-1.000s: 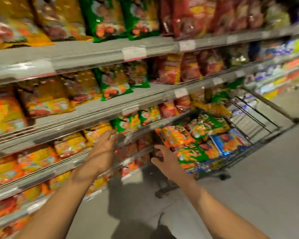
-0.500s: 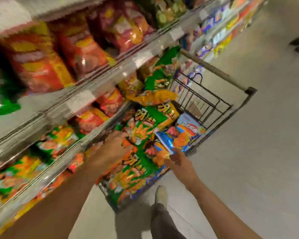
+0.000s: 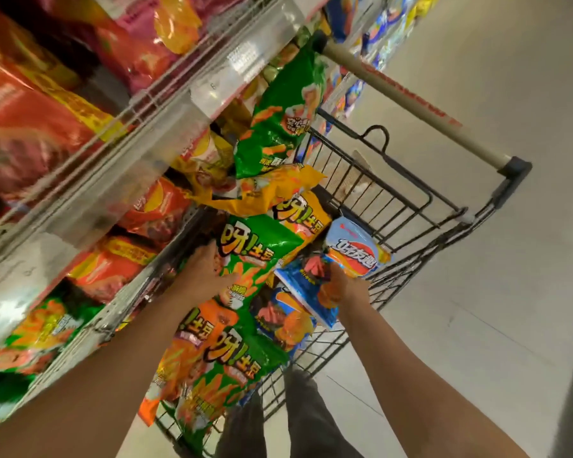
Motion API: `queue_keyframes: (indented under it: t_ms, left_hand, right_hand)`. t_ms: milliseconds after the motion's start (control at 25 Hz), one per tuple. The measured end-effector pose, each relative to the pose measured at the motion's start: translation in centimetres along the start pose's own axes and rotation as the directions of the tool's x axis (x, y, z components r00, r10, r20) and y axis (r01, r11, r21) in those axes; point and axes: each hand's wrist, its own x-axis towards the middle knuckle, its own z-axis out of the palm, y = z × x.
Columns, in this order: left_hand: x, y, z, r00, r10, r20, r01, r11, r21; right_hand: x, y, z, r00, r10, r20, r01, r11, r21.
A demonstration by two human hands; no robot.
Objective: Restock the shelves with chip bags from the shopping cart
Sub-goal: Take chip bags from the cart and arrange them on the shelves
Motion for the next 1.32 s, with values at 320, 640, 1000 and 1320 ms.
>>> queue_keyframes:
  t_ms: [320, 640, 1000, 1320]
  left_hand:
    - [3.3, -1.1, 1.1, 0.999, 0.016, -0.043, -0.029, 0.943, -0.332]
    - [-1.7, 0.0, 0.8, 0.989, 0.114, -0.092, -0.135, 0.952, -0.276]
    - [-6.9, 3.1, 1.6, 0.981, 0.186, 0.062, -0.174, 0.97, -0.169]
    - [-14.1, 4.8, -1.1, 0.947, 0.242, -0.212, -0.315, 0.833, -0.455]
  right_hand:
    - [3.1, -0.1, -0.6, 0.996, 0.027, 0.087, -0.033, 0.997, 0.064]
    - [-1.2, 0.0, -1.1, 0.98, -0.151, 0.13, 0.101, 0.938, 0.332]
    - [-7.3, -2.0, -4.6, 0.921, -0.389, 0.015, 0.346, 0.835, 0.427]
    - [-10.5, -3.7, -7.5, 0.778, -0.626, 0.052, 0.577, 0.745, 0.334]
